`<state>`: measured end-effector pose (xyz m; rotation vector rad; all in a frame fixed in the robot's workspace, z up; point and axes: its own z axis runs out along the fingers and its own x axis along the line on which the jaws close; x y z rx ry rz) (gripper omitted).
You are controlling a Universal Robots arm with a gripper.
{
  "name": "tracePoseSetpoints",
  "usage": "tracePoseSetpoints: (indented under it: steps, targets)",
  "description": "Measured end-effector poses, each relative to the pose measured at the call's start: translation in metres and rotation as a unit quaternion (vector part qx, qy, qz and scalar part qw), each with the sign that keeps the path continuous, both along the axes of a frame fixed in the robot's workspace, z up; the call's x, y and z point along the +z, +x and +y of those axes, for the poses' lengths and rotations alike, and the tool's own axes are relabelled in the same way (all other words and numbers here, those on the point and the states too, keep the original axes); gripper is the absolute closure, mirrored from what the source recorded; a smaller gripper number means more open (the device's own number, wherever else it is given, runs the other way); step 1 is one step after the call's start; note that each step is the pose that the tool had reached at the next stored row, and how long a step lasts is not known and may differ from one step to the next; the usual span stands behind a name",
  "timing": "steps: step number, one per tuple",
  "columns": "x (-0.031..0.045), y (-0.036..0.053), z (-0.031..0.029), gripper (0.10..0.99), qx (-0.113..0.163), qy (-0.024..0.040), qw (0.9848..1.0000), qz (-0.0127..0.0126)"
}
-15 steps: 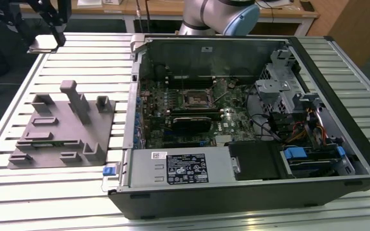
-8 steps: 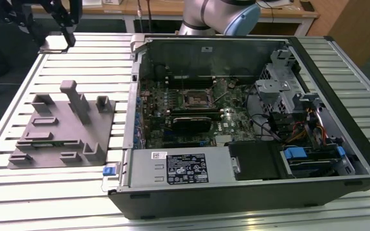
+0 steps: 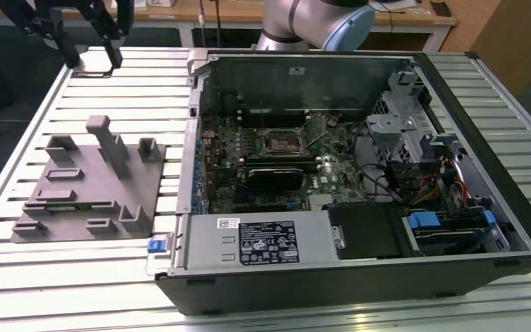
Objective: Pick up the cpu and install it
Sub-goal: 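Pick up the cpu and move it towards the insertion slot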
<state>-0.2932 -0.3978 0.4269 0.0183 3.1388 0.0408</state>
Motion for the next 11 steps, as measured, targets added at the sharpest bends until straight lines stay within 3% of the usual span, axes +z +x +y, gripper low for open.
tracePoseSetpoints:
  steps: [11]
  targets:
    - [-0.0014, 0.0152, 0.0001, 0.549, 0.000, 0.0000, 1.0000, 0.0000]
